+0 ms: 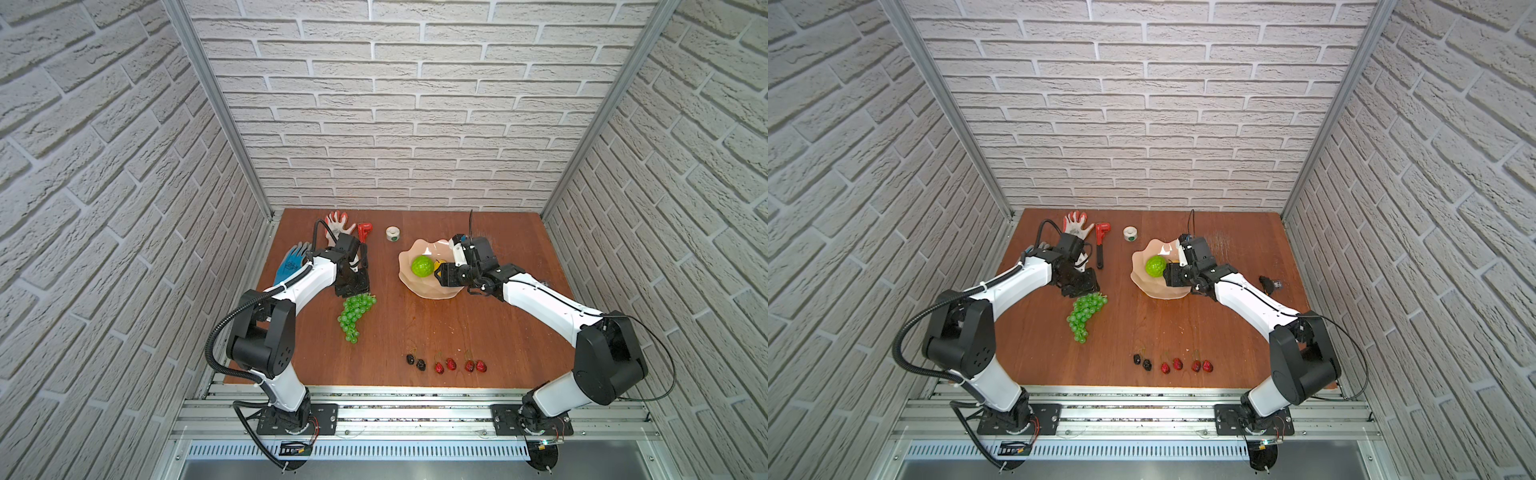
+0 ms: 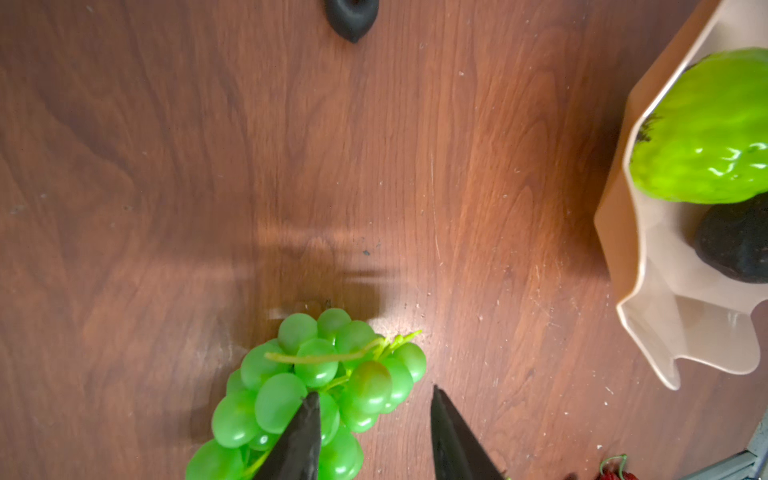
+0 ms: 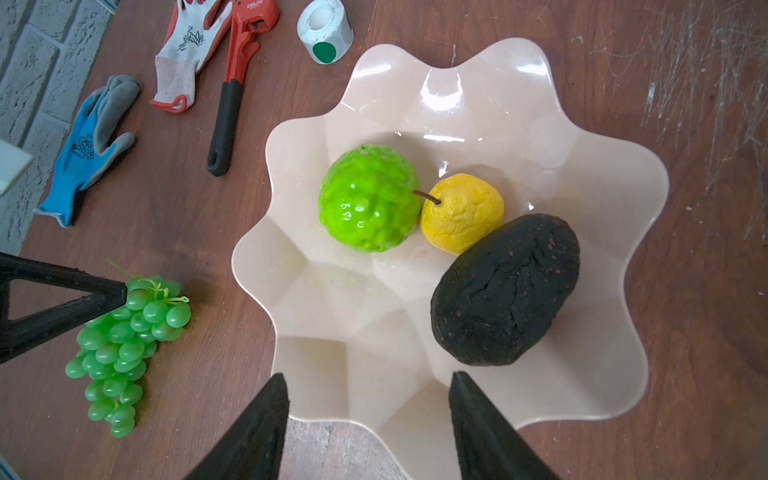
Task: Place and organize the fake fruits in the fruit bowl
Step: 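Lower the left gripper onto the green grapes while the right gripper lifts away, then close the left gripper on the grape stem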
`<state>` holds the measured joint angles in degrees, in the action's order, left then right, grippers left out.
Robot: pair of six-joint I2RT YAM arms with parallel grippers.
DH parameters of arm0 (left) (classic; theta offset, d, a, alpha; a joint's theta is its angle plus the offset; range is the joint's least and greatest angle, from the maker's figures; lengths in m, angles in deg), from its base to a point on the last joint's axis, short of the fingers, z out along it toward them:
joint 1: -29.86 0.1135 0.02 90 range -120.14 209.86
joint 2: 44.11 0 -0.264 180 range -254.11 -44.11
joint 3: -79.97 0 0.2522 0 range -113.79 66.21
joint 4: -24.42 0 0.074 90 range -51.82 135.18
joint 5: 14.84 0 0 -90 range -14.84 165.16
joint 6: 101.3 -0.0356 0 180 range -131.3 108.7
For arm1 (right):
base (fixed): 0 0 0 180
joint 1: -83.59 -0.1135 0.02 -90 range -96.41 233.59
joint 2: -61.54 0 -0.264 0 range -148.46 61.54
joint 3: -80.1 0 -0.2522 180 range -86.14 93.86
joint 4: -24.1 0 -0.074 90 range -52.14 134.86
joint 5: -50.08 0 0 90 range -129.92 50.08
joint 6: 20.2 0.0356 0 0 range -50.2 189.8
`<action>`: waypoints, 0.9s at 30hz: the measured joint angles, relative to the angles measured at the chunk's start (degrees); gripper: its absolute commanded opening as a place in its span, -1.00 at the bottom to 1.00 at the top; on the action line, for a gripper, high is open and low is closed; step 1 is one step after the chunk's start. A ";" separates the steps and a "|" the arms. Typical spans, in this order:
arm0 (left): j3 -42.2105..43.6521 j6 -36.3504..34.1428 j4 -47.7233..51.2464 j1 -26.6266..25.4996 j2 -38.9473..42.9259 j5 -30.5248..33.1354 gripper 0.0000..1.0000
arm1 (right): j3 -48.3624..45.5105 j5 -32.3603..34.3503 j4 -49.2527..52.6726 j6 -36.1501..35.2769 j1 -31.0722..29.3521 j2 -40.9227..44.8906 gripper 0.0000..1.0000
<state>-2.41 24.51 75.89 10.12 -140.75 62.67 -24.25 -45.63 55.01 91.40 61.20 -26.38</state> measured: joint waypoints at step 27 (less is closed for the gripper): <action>2.56 0.83 -2.60 1.60 -0.17 -3.54 -0.85 | 0.04 -0.17 -0.07 -0.02 0.00 -0.07 0.25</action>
<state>0.15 25.34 73.29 11.71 -140.92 59.13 -24.21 -45.81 54.94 91.38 61.20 -26.44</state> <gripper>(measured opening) 0.073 0.625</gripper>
